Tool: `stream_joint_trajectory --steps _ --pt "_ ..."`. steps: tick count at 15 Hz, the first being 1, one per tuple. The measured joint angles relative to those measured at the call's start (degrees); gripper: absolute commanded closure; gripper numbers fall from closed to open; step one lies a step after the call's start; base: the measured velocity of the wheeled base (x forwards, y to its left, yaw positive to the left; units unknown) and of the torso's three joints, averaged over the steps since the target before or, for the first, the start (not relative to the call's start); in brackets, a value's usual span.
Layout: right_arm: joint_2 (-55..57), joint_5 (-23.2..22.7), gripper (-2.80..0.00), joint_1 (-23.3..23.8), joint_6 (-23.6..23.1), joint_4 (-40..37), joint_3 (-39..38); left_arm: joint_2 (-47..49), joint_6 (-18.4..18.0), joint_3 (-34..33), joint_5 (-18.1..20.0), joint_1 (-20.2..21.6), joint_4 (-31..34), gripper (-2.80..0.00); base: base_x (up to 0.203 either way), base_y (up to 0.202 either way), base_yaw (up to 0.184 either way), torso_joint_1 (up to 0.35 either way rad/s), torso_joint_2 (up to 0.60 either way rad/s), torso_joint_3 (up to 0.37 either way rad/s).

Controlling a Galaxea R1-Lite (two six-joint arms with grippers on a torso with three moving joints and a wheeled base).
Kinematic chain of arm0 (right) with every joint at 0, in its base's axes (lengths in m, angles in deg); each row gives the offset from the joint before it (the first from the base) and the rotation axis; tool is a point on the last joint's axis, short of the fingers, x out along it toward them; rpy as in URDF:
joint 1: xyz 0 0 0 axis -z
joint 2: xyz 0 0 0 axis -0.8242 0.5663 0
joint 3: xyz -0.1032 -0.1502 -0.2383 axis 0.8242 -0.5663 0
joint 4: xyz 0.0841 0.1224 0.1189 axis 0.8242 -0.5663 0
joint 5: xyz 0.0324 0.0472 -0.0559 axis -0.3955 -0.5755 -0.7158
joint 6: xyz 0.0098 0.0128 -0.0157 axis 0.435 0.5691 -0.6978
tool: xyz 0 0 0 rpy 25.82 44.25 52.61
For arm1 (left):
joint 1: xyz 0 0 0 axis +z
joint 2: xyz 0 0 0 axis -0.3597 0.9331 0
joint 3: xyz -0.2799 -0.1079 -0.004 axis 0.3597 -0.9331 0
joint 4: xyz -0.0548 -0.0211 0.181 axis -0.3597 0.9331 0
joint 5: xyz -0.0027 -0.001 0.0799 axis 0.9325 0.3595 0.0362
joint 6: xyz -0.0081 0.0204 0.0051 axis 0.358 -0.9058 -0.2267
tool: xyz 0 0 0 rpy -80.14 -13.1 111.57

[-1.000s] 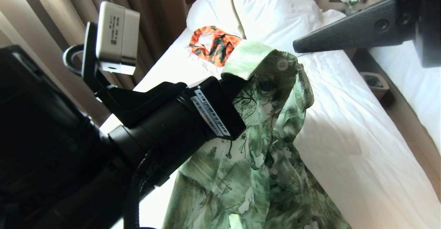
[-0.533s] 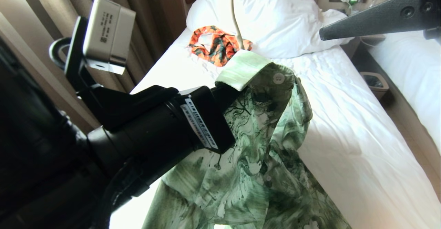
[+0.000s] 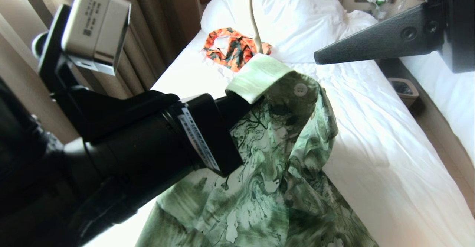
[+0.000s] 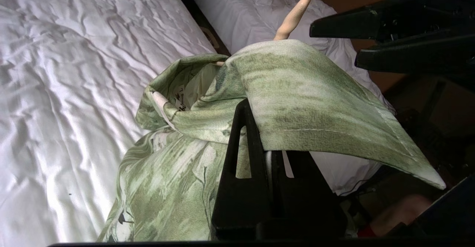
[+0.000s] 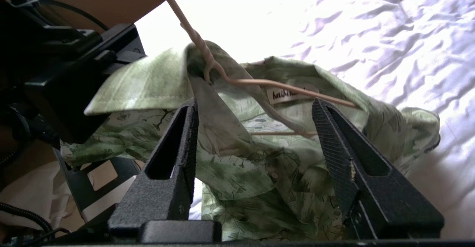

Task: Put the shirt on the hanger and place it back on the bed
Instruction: Take the clothes hanger out of the clothes

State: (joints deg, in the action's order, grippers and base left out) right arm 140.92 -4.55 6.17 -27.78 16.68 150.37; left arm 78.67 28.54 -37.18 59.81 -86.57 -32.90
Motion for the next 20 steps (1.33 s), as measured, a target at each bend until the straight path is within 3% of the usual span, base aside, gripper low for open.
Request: stream_joint_trajectory --steps 6,9,10,11,20 --pt "2.9 0.8 -2.80 -4.7 -0.6 7.5 0.0 1.3 0.3 -0.1 0.0 -1.0 1.0 0.00 0.000 0.000 0.000 0.000 0.00 0.000" --pt "5.3 3.7 -2.80 -5.5 -2.0 8.9 0.0 1.5 0.3 -0.2 0.0 -1.1 1.0 0.00 0.000 0.000 0.000 0.000 0.00 0.000" --pt "6.0 4.1 -0.36 -5.6 -2.1 10.0 0.0 1.5 0.3 -0.2 0.0 -1.1 0.9 0.00 0.000 0.000 0.000 0.000 0.00 0.000" --pt "6.7 4.7 0.00 -5.7 -2.1 11.0 -0.1 1.5 0.3 -0.1 -0.1 -1.1 0.9 0.00 0.000 0.000 0.000 0.000 0.00 0.000" --pt "10.1 7.8 0.00 -6.5 -2.7 16.2 -0.3 1.4 0.3 -0.7 -0.1 -2.0 0.6 0.00 0.000 0.000 0.000 0.000 0.00 0.000"
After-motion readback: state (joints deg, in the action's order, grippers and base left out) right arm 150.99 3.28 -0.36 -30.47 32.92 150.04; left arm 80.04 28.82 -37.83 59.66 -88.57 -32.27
